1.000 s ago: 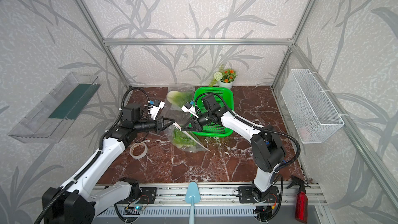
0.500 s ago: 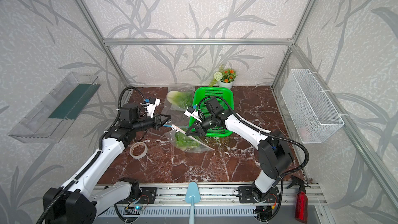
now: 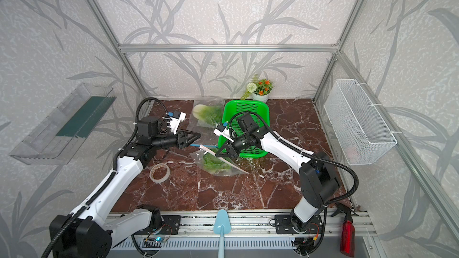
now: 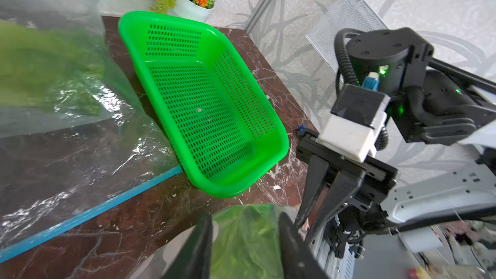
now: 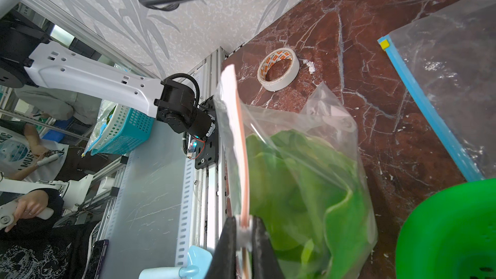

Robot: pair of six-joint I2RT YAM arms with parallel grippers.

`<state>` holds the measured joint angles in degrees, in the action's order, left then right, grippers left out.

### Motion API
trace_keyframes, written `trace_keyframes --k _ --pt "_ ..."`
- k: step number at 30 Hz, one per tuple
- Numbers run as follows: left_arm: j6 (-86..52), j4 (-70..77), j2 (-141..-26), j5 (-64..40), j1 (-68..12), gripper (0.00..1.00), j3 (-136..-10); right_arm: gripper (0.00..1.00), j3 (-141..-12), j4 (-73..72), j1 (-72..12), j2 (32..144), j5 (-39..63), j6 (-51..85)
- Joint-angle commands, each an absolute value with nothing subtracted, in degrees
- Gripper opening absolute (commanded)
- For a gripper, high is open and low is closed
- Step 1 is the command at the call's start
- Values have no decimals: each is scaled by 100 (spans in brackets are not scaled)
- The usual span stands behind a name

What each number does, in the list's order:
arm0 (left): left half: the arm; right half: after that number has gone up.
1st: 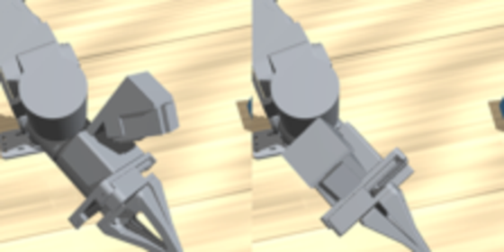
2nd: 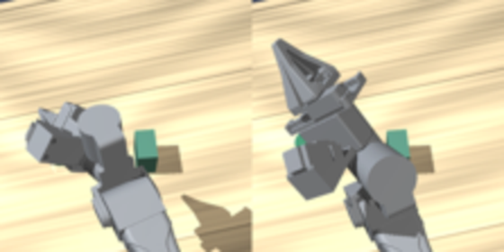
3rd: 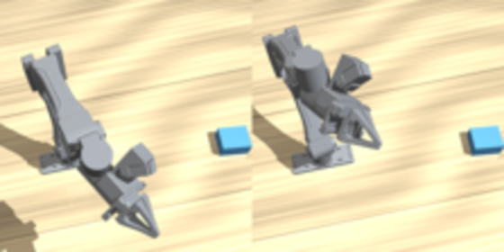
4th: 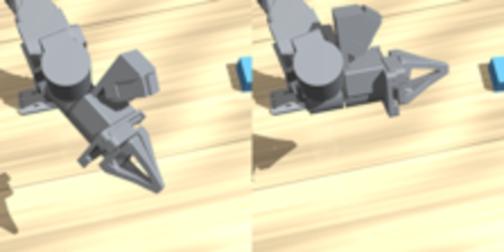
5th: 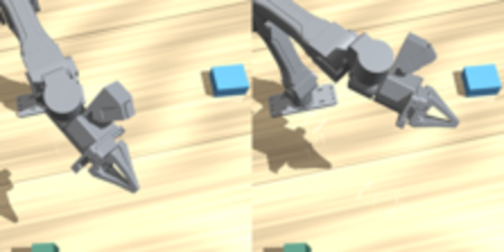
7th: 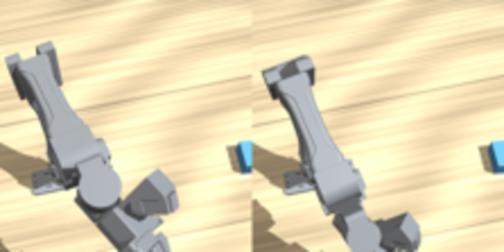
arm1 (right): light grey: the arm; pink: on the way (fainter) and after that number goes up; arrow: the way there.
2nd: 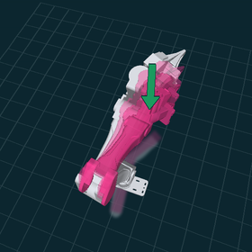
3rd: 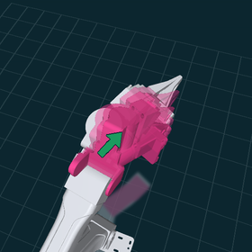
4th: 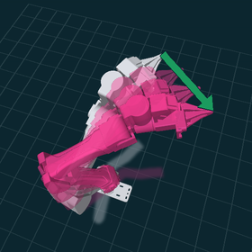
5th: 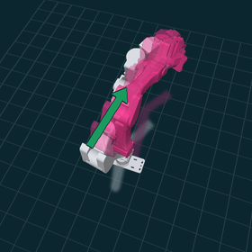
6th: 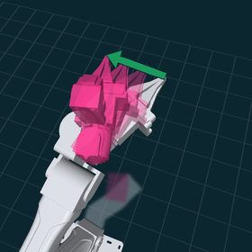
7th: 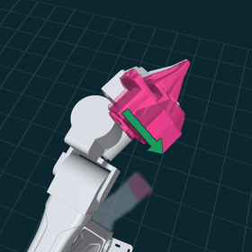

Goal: Open the zip-top bag and take out the chinese cabbages
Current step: Unzip the zipper on the zipper food storage bag.

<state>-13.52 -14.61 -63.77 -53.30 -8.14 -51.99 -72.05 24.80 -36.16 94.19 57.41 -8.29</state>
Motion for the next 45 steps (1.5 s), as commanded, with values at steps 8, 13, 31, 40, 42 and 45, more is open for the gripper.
trace_keyframes --k 8,13,31,40,42,45 --pt "-756 -2492 -6486 -6563 -867 55 -5522 0 -7560 2692 -3641 9465 5739 -969" --pt "-772 -2535 -6477 -6488 -954 47 -5423 0 -7651 2747 -3643 9533 5766 -1004" --pt "-712 -2698 -6587 -6243 -1178 2 -5425 0 -7700 2674 -3632 9617 5761 -991" --pt "-1068 -2446 -6445 -5366 -1169 0 -5305 0 -7651 2792 -3635 9588 5731 -1037" --pt "-1200 -2320 -6431 -5228 -1147 0 -5262 0 -7595 2842 -3632 9548 5692 -1063" --pt "-1407 -2102 -6434 -5093 -1086 0 -5174 0 -7544 2988 -3631 9494 5594 -1156"
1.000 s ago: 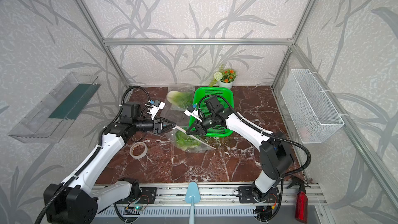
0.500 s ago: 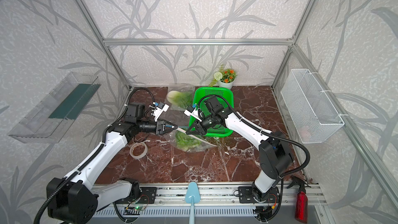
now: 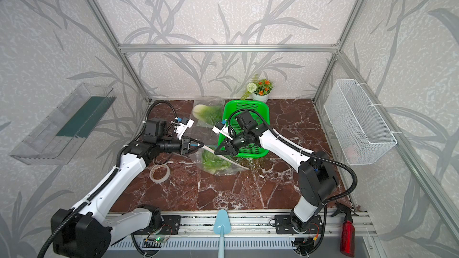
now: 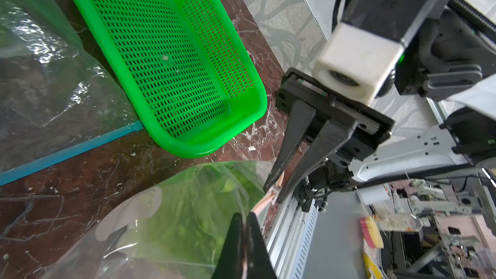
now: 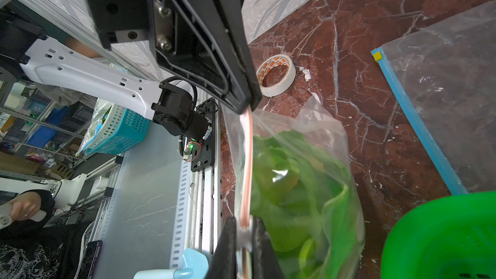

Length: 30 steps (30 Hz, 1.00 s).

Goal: Open the zip-top bag and take out the chinese cabbages
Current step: Unzip the zipper on the zipper food storage bag.

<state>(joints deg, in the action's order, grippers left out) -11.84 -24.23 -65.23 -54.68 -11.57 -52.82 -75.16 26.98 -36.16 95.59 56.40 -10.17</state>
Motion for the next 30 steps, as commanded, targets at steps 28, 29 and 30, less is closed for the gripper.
trace_keyframes --k 28,29,30 --pt "-2309 -1564 -6263 -4101 -397 0 -4922 0 -6733 3549 -3609 8561 4596 -1317" --pt "-2324 -1548 -6256 -4086 -383 0 -4916 0 -6695 3566 -3598 8499 4543 -1311" --pt "-2328 -1544 -6241 -4092 -380 0 -4915 0 -6652 3588 -3588 8455 4508 -1316"
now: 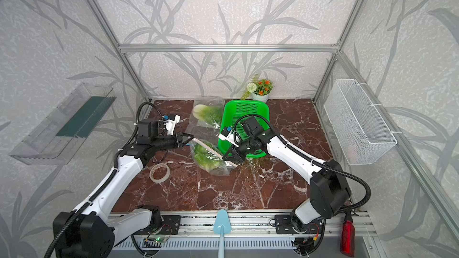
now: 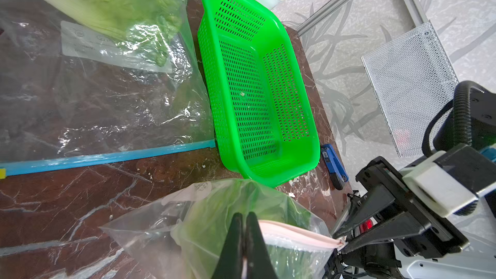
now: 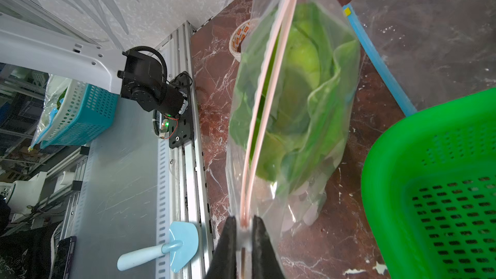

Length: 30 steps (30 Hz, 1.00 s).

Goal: Open the zip-top bag and take out the chinese cabbages
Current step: Unzip the zipper on the zipper food storage bag.

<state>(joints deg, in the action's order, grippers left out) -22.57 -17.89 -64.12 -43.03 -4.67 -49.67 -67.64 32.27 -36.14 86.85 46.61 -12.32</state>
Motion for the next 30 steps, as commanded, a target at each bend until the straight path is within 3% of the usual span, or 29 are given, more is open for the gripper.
trace_keyframes --k 1,30 --pt "-2320 -1547 -6230 -4088 -367 0 -4915 0 -6620 3619 -3582 8394 4477 -1310" --pt "-2342 -1516 -6109 -4026 -304 0 -4850 0 -6143 3883 -3527 7690 3932 -1231"
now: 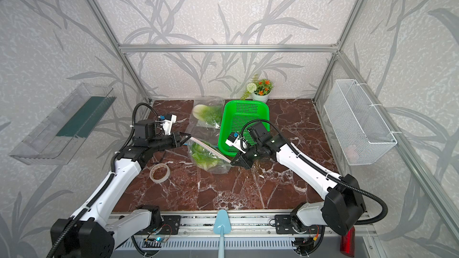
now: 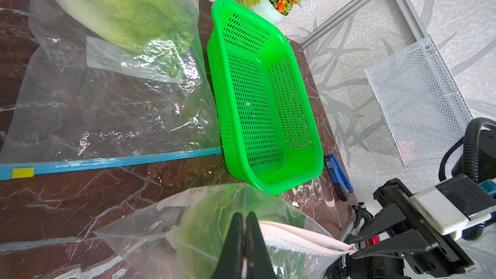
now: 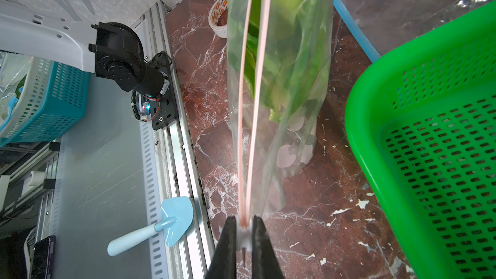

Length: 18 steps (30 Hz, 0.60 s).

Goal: Open the zip-top bag and take out the chinese cabbages
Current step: Unzip the zipper on the zipper food storage bag.

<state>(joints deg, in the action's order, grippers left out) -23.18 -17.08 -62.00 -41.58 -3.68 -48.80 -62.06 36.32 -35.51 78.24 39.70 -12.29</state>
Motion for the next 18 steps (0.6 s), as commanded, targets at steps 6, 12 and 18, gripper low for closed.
trace_keyframes --k 6,12,18 --pt "-2303 -1543 -6038 -3951 -302 0 -4835 0 -6118 4068 -3529 7656 3821 -1314" --pt "-2353 -1470 -5999 -4135 -302 0 -4797 15 -6054 4050 -3529 7542 3762 -1277" --pt "-2426 -1404 -5711 -4292 -333 0 -4685 75 -6297 3840 -3529 7395 3886 -1071"
